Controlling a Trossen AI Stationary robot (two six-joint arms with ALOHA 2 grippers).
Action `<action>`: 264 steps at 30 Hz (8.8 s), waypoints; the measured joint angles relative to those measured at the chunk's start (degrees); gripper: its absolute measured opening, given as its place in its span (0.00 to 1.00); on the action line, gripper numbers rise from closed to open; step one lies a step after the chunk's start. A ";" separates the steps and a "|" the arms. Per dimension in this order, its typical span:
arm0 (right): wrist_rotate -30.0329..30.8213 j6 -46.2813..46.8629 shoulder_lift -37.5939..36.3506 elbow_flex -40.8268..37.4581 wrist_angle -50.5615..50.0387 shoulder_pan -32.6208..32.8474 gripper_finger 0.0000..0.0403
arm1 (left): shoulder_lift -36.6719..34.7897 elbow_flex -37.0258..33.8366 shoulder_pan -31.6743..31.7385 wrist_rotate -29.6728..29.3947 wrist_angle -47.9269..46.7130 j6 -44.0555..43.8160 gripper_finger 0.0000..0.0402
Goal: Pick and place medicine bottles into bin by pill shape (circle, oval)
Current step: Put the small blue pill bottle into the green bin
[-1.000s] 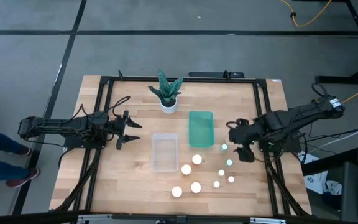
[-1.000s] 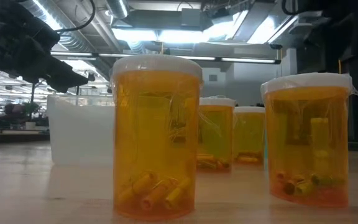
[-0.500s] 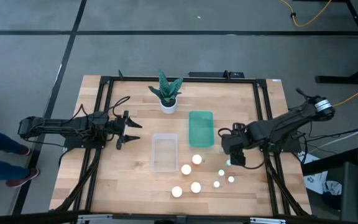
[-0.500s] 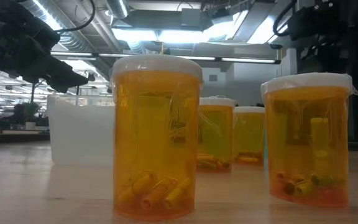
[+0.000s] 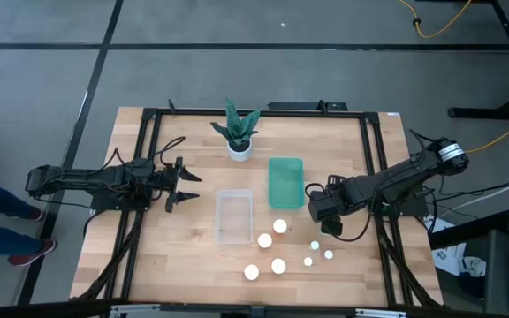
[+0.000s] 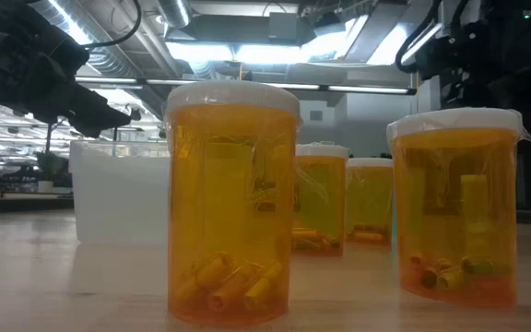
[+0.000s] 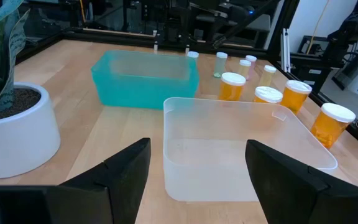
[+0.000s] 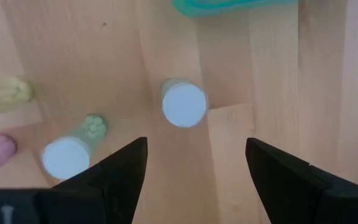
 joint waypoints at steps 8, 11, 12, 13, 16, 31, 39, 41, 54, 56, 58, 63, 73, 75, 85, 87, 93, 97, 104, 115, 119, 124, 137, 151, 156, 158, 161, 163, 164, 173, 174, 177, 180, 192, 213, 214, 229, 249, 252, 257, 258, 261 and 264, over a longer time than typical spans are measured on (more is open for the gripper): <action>0.05 -0.46 1.58 0.00 1.57 0.00 0.68 | 0.01 0.00 0.00 0.00 0.00 0.01 0.63; 0.04 -0.50 1.58 0.00 1.56 0.00 0.68 | 0.01 0.00 0.01 0.01 0.00 0.01 0.63; 0.05 -0.52 1.60 0.00 1.58 0.00 0.68 | 0.01 0.00 0.00 0.01 0.00 0.02 0.63; 0.05 -0.55 1.77 0.00 1.56 0.00 0.68 | 0.01 0.00 0.02 0.01 0.00 0.02 0.63; 0.07 -0.55 2.75 -0.13 1.72 -0.28 0.68 | 0.01 0.00 0.00 0.01 0.00 0.02 0.63; 2.17 -1.55 3.24 -4.66 10.27 -0.48 0.68 | 0.01 0.00 -0.01 0.01 -0.03 1.74 0.63; 2.07 -1.77 3.22 -4.66 10.76 -0.48 0.58 | 0.00 0.00 -0.01 0.01 -0.02 1.81 0.63; 2.06 -1.68 3.22 -4.66 10.77 -0.48 0.54 | 0.01 0.00 -0.01 0.01 -0.02 1.81 0.63; -0.15 0.49 3.14 -1.47 6.48 -0.97 0.28 | -0.01 0.00 -0.01 -0.01 -0.03 1.81 0.63; 1.03 1.95 3.14 1.02 2.33 -1.48 0.28 | 0.01 0.00 0.00 0.01 -0.02 1.76 0.63; 4.57 3.17 3.14 4.03 -1.55 -1.88 0.28 | -0.02 0.00 0.01 0.01 -0.02 1.75 0.63; 15.50 4.10 3.13 11.91 -7.90 -3.34 0.29 | -0.01 0.00 0.01 -0.01 -0.02 1.68 0.63; 18.56 -9.46 3.98 16.77 9.57 -13.37 0.30 | 0.01 0.00 -0.01 0.01 -0.02 1.57 0.63; 15.57 -11.00 5.48 16.79 10.26 -15.97 0.30 | -0.02 0.00 0.01 0.00 -0.02 1.57 0.63; 4.35 -20.65 17.20 16.73 15.34 -24.17 0.30 | 0.00 0.00 0.02 -0.02 -0.02 1.57 0.63; 4.10 -21.94 18.83 16.72 16.97 -24.64 0.31 | -0.01 0.00 0.01 -0.01 -0.02 1.57 0.63; 4.06 -22.95 20.94 16.70 18.63 -25.82 0.31 | -0.02 0.00 0.00 -0.02 -0.02 1.57 0.63; 4.05 -22.94 20.90 16.68 19.15 -26.08 0.33 | 0.00 0.00 -0.01 -0.02 -0.04 1.57 0.63; 4.03 -23.12 20.80 16.68 19.38 -26.05 0.44 | -0.02 0.02 0.02 -0.02 -0.04 1.57 0.63; 4.40 -22.69 20.77 24.11 10.34 -25.74 0.46 | -0.02 0.00 0.01 -0.02 -0.04 1.58 0.63; 4.51 -21.27 20.75 32.03 -1.91 -24.55 0.45 | -0.01 0.01 0.00 0.00 -0.05 1.57 0.63; 4.53 -16.17 20.69 41.78 -22.36 -21.29 0.44 | -0.01 0.02 0.02 0.03 -0.04 1.43 0.63; 3.33 -1.76 3.93 30.41 -26.70 -3.85 0.44 | 0.00 0.02 0.00 0.49 -0.04 -0.15 0.63; -11.07 25.00 -4.26 3.41 -11.13 15.50 0.44 | -0.02 0.02 0.00 0.48 -0.02 -0.09 0.63; -10.96 23.22 -3.92 -3.48 0.65 17.35 0.44 | -0.02 0.02 -0.01 0.39 -0.02 -0.02 0.63; -10.39 23.69 -3.95 -5.77 3.35 17.35 0.44 | -0.01 0.02 0.02 0.09 -0.02 0.03 0.63; -8.94 23.87 -3.95 -8.76 6.59 17.33 0.44 | -0.01 0.02 -0.01 0.09 -0.02 0.43 0.63; -7.73 23.56 -3.95 -10.60 9.83 17.33 0.44 | -0.02 0.02 0.01 0.09 -0.02 0.44 0.63; -7.02 23.05 -3.95 -11.33 11.19 17.33 0.44 | -0.02 0.02 0.00 0.09 -0.02 0.44 0.63; 0.60 16.00 -3.95 -13.16 18.61 17.31 0.44 | -0.01 0.02 0.02 0.01 -0.02 3.69 0.63; 0.62 14.87 -3.95 -13.16 19.51 17.31 0.44 | -0.02 0.02 -0.01 0.01 -0.02 4.15 0.63; 1.27 13.36 -3.95 -13.16 20.74 17.09 0.44 | -0.01 0.02 0.00 -0.03 -0.02 5.55 0.63; 1.49 12.99 -3.95 -13.16 21.03 16.35 0.44 | -0.02 0.02 -0.01 -0.04 -0.02 6.50 0.63; 1.03 12.90 -3.92 -13.16 21.82 14.34 0.44 | -0.01 0.02 0.02 -0.28 -0.02 6.47 0.63; 11.68 14.92 -3.88 -9.76 12.27 12.32 0.29 | 0.00 0.02 0.01 -0.25 0.00 6.05 0.63; 12.68 14.89 -3.88 -8.65 9.98 11.77 0.29 | -0.01 0.02 0.02 -0.24 0.00 6.05 0.63; 20.98 -9.77 -3.90 5.79 14.44 -7.36 0.29 | 0.00 0.02 0.01 -0.23 0.02 5.95 0.63; 3.92 -19.43 12.38 5.77 21.81 -24.31 0.30 | 0.01 0.02 -0.01 -0.21 0.00 6.08 0.63; 3.87 -19.68 13.71 5.77 22.96 -24.72 0.30 | -0.01 0.02 -0.01 -0.21 0.00 6.01 0.63; 2.85 -19.54 14.50 5.77 23.12 -24.85 0.32 | -0.02 0.02 -0.01 -0.21 0.00 6.00 0.63; 2.85 -19.49 14.48 5.77 23.18 -24.85 0.34 | 0.01 0.02 0.00 -0.20 0.00 5.99 0.63; 2.90 -18.89 14.23 5.77 23.19 -24.87 0.38 | -0.01 0.02 0.01 -0.20 0.00 5.97 0.63; 2.91 -18.57 14.13 6.03 22.91 -24.85 0.43 | -0.01 0.02 0.02 -0.19 0.00 5.91 0.63</action>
